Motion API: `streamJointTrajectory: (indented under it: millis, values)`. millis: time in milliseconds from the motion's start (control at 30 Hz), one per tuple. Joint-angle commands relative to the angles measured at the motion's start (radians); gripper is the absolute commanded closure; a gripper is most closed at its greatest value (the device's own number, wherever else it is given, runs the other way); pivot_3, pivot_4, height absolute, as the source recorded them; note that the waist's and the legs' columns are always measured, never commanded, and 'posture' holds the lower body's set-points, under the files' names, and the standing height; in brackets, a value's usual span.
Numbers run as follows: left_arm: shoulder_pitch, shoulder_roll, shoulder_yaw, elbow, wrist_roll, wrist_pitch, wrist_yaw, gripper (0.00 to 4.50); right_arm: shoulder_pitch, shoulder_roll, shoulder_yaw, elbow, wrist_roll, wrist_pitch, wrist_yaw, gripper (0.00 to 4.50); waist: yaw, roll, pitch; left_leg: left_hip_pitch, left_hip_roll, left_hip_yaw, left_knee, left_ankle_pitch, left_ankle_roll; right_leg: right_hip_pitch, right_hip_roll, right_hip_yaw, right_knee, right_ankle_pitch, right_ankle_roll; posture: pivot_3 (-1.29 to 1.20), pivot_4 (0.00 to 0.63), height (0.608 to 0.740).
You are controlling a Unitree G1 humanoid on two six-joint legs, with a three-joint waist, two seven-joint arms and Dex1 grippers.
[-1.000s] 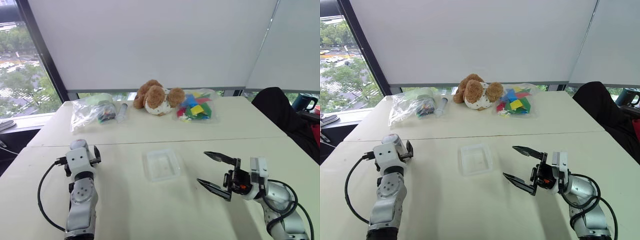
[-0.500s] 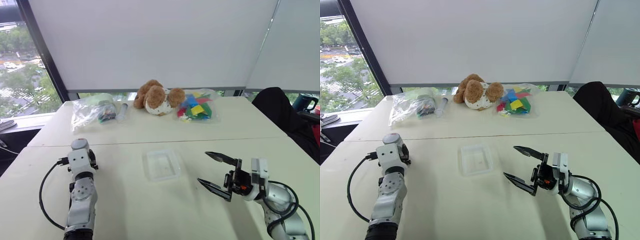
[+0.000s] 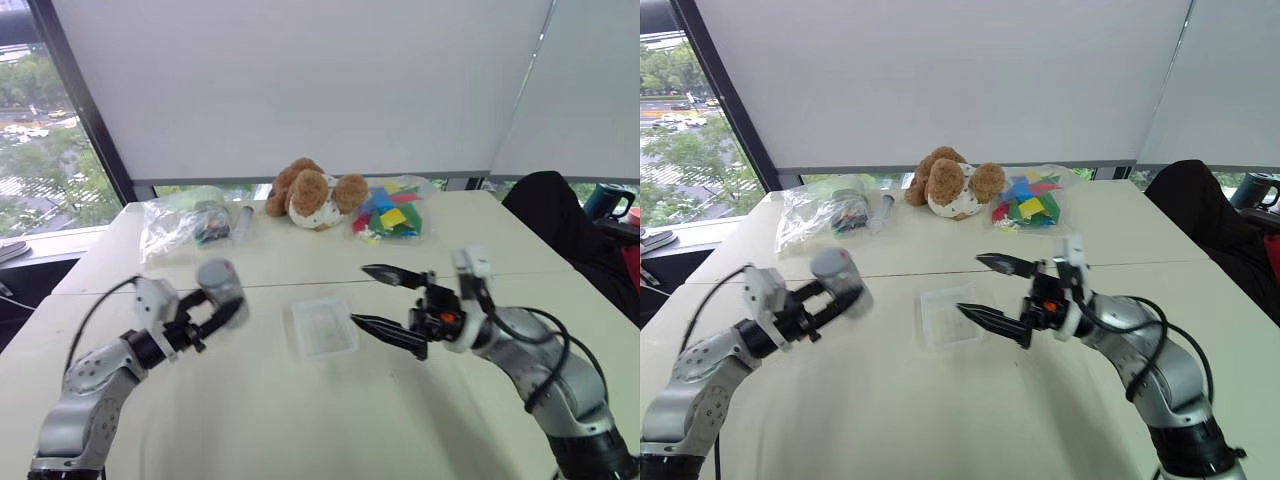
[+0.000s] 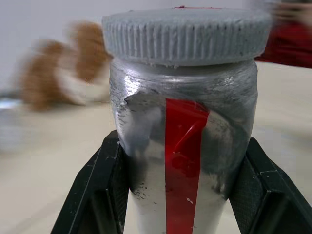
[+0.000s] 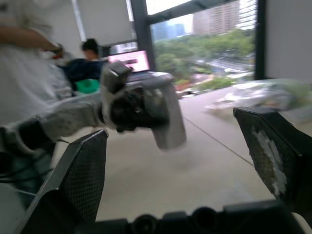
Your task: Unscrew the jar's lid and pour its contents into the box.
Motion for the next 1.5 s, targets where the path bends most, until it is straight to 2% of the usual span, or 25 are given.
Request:
streamJointTrajectory:
  millis: [33,300,700,800,900,1000,1133,1333,1500]
  values:
    - [-0.036,0.024,-0.051,-0.07,-0.011,0.031,-0.068,2.45,-0.117,0.055,0.053,-0.015,0.028,0.096,-0.052,0.0,0.002,0.0,0.0,0.0,0.0,0.0,0.0,0.0,0.0,0.0,0.0,0.0,0.0,0.0,0.0,0.0,0.15,0.74]
    - [-0.077,-0.034,-0.154,-0.125,0.031,0.042,-0.059,2.45,-0.298,0.17,0.194,0.079,-0.101,0.167,-0.089,0.0,-0.006,0.0,0.0,0.0,-0.003,0.0,0.0,0.0,0.0,-0.001,0.001,0.0,0.001,0.0,0.001,0.0,0.15,0.74]
    - [-0.073,-0.057,-0.163,-0.171,0.047,0.052,-0.029,2.45,-0.331,0.182,0.238,0.122,-0.187,0.191,-0.026,0.0,-0.023,0.0,0.0,0.0,-0.003,-0.001,-0.002,0.0,0.0,-0.002,0.002,0.0,0.002,0.002,0.004,0.0,0.15,0.74]
    - [-0.082,-0.057,-0.162,-0.195,0.038,0.078,-0.009,2.45,-0.322,0.174,0.242,0.123,-0.206,0.185,0.001,0.77,-0.023,0.0,0.0,0.0,-0.003,-0.001,-0.002,0.0,0.0,-0.002,0.002,0.0,0.002,0.002,0.004,0.0,0.15,0.74]
    - [-0.093,-0.056,-0.164,-0.21,0.032,0.099,0.003,2.45,-0.318,0.176,0.236,0.126,-0.219,0.177,0.02,2.13,-0.023,0.0,0.0,0.0,-0.003,-0.001,-0.002,0.0,0.0,-0.002,0.002,0.0,0.002,0.002,0.004,0.0,0.15,0.74]
    - [-0.106,-0.052,-0.165,-0.221,0.029,0.12,0.009,2.45,-0.316,0.174,0.222,0.128,-0.217,0.167,0.045,2.12,-0.023,0.0,0.0,0.0,-0.003,-0.001,-0.002,0.0,0.0,-0.002,0.002,0.0,0.002,0.002,0.004,0.0,0.15,0.74]
    - [-0.126,-0.035,-0.167,-0.226,0.016,0.143,-0.018,2.45,-0.311,0.13,0.235,0.135,-0.208,0.103,0.197,2.12,-0.022,0.0,0.0,0.0,-0.003,-0.001,-0.002,0.0,0.0,-0.002,0.002,0.0,0.002,0.002,0.004,0.0,0.15,0.74]
    - [-0.153,0.004,-0.2,-0.236,-0.039,0.157,-0.18,2.45,-0.384,0.073,0.281,0.236,-0.173,0.043,0.554,2.12,-0.026,0.0,0.0,0.0,-0.003,0.0,-0.002,0.0,0.0,-0.002,0.002,0.0,0.002,0.002,0.004,0.0,0.15,0.74]
    - [-0.142,0.011,-0.206,-0.233,-0.049,0.158,-0.25,2.45,-0.45,0.083,0.288,0.323,-0.195,0.011,0.665,2.12,-0.027,0.001,0.001,0.0,0.001,0.0,-0.001,0.0,0.0,-0.002,0.007,0.0,0.002,0.002,0.004,0.0,0.15,0.74]
